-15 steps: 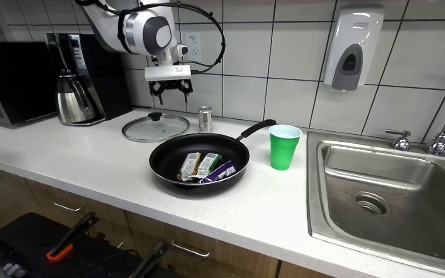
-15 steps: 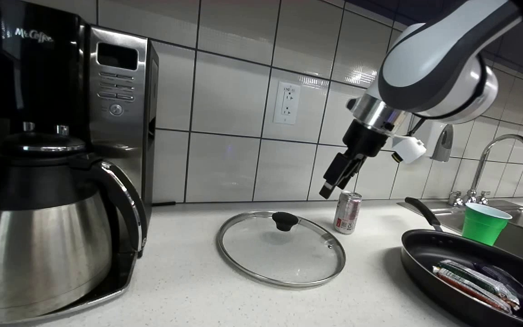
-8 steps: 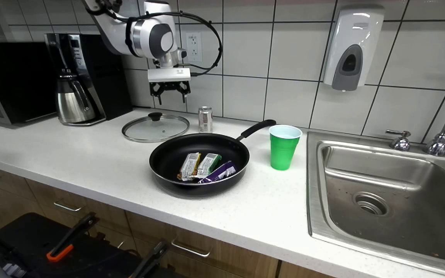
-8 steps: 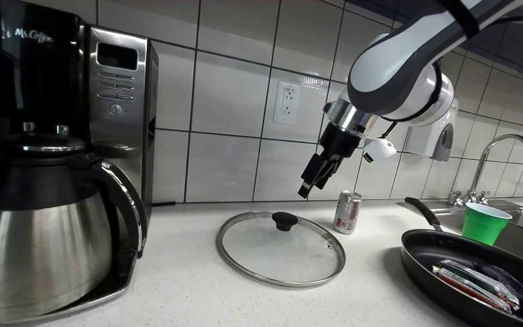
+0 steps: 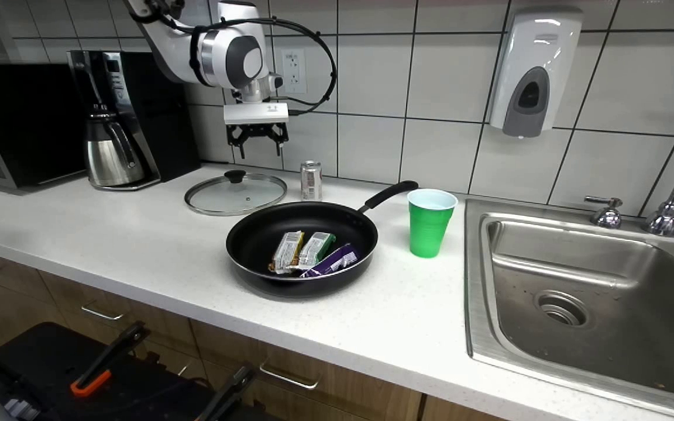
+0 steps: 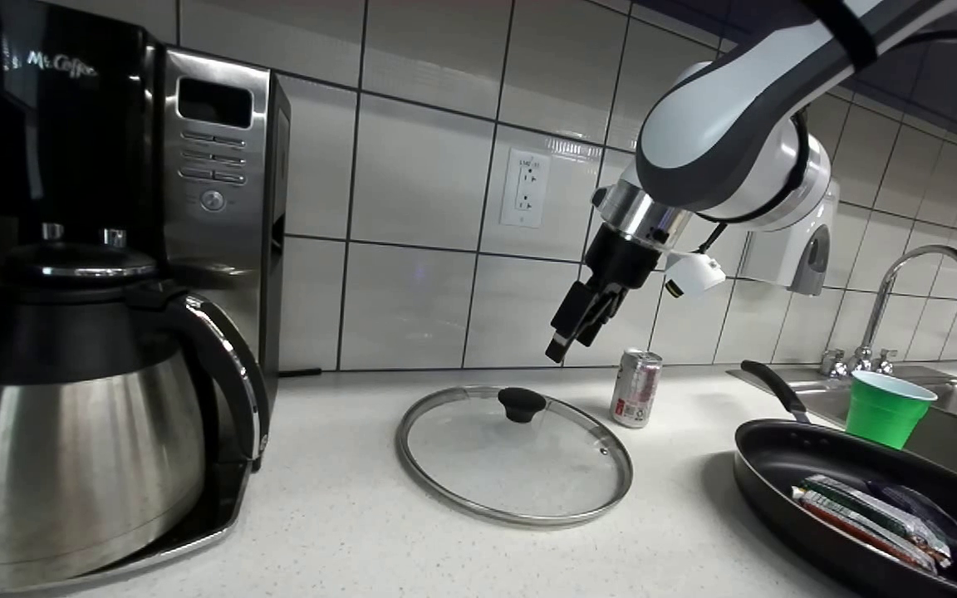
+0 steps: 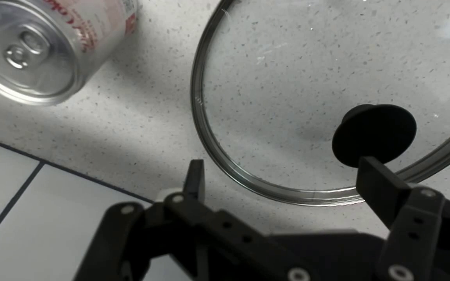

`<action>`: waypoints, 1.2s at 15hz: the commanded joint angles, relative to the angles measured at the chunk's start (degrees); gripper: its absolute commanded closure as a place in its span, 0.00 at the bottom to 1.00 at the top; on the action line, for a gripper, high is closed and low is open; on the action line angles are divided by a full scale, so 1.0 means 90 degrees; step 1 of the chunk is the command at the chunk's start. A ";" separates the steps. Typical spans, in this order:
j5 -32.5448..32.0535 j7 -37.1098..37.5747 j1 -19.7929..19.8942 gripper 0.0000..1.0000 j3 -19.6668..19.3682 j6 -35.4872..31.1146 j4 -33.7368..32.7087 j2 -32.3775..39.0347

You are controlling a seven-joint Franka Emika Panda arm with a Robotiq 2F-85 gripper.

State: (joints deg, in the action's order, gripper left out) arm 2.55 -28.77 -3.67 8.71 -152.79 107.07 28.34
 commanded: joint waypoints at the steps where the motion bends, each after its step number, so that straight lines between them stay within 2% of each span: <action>1: -0.0163 0.0124 0.0137 0.00 0.0152 0.0009 -0.0013 0.0014; 5: -0.0258 0.0261 0.0056 0.00 0.0059 0.0111 -0.0031 0.0027; 18: -0.0237 0.0359 -0.0091 0.00 0.0343 0.0008 -0.0099 0.0145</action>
State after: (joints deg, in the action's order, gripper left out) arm 1.87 -27.92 -4.42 11.11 -152.83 107.09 29.04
